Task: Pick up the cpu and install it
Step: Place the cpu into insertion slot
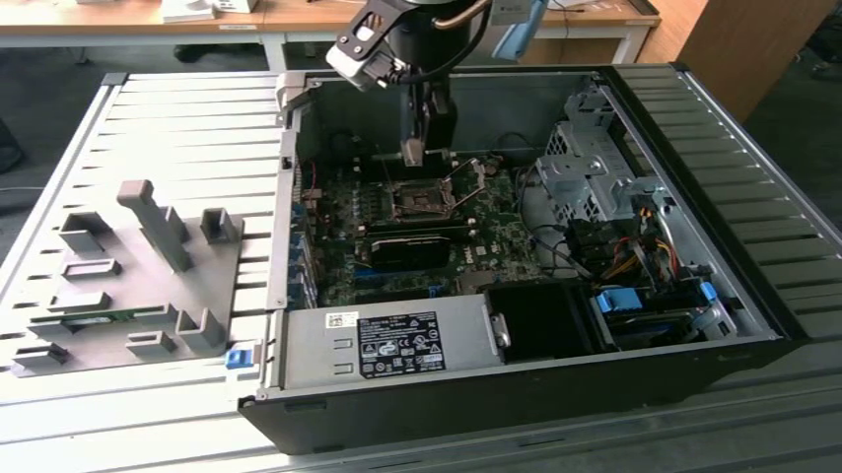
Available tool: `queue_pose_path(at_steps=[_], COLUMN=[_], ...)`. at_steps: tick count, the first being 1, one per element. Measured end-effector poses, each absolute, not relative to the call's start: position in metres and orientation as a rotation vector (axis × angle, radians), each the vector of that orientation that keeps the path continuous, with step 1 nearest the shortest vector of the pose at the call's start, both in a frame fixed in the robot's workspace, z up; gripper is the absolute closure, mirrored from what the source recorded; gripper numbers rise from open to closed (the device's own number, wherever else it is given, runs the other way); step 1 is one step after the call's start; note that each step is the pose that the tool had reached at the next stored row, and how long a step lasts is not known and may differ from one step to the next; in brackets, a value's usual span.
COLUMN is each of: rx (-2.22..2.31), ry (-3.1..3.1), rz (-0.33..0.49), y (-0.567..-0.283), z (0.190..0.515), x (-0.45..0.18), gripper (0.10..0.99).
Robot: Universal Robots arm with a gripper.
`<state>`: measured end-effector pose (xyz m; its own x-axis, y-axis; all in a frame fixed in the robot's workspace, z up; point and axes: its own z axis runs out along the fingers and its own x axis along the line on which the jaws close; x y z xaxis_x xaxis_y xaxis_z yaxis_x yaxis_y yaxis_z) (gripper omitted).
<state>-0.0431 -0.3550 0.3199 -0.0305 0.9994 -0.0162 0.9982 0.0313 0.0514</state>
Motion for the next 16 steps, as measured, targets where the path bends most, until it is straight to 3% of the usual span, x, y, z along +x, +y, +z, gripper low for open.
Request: queue_pose_path(at_steps=[16], rx=[2.162], ry=[2.214], rz=[0.041], y=[-0.348], z=[0.31], x=[-0.0382], gripper=[0.561])
